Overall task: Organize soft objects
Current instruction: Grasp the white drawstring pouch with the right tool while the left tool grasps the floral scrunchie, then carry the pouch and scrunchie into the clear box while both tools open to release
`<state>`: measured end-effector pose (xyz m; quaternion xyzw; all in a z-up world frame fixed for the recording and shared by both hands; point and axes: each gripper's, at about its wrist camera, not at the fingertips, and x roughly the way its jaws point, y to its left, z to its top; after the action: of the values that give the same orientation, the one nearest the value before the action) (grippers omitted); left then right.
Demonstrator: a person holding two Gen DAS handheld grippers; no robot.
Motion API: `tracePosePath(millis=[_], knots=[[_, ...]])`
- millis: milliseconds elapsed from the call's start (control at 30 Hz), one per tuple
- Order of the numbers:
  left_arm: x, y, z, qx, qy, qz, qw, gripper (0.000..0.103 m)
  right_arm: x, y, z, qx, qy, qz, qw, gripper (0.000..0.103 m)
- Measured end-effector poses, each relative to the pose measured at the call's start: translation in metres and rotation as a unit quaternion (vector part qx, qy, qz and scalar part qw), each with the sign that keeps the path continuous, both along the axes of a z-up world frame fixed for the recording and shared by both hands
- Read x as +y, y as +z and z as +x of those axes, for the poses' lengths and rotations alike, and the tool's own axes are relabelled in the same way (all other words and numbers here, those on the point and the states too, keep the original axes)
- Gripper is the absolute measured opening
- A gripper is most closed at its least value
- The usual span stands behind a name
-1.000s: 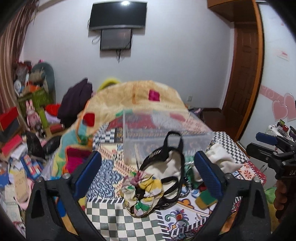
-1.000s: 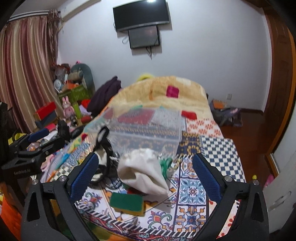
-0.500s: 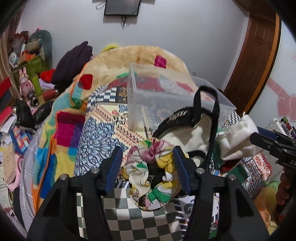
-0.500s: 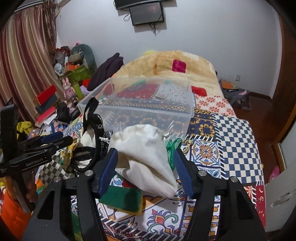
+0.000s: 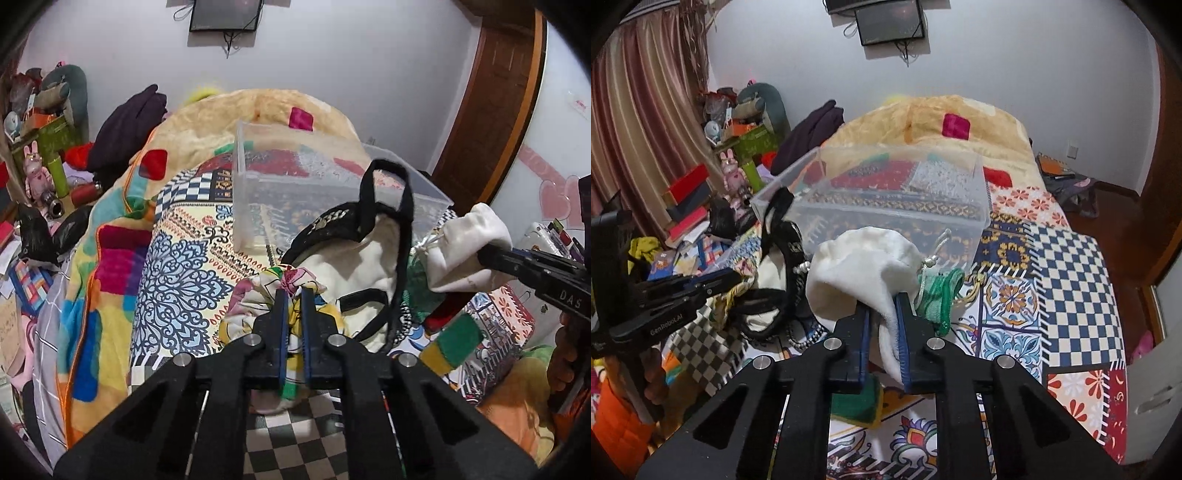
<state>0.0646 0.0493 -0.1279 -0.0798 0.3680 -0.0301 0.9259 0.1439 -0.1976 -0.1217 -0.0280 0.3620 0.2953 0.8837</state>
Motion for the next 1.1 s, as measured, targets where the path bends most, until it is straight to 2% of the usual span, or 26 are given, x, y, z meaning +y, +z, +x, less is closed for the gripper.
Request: tracePosePath(millis=[167, 333, 600, 867, 1100], knots=[[0.004, 0.024, -0.010, -0.031, 0.005, -0.007, 0.9995, 0.004, -0.005, 0.021, -0.007, -0.027, -0.002, 0.016, 0.999, 0.011], [0.009, 0.059, -0.016, -0.079, 0.013, -0.005, 0.9968, 0.004, -0.011, 0.044, -0.009, -0.063, -0.008, 0.029, 0.998, 0.011], [0.013, 0.102, 0.005, -0.146, 0.021, 0.007, 0.9891, 0.004, -0.011, 0.076, 0.015, -0.108, -0.027, 0.047, 0.993, 0.011], [0.020, 0.100, 0.061, -0.131, 0.004, 0.000, 0.9914, 0.004, -0.001, 0.071, 0.057, -0.100, -0.036, 0.047, 0.993, 0.011], [0.014, 0.064, 0.118, -0.071, -0.016, 0.000, 0.9973, 0.004, 0.015, 0.036, 0.097, -0.046, -0.035, 0.039, 0.998, 0.011]])
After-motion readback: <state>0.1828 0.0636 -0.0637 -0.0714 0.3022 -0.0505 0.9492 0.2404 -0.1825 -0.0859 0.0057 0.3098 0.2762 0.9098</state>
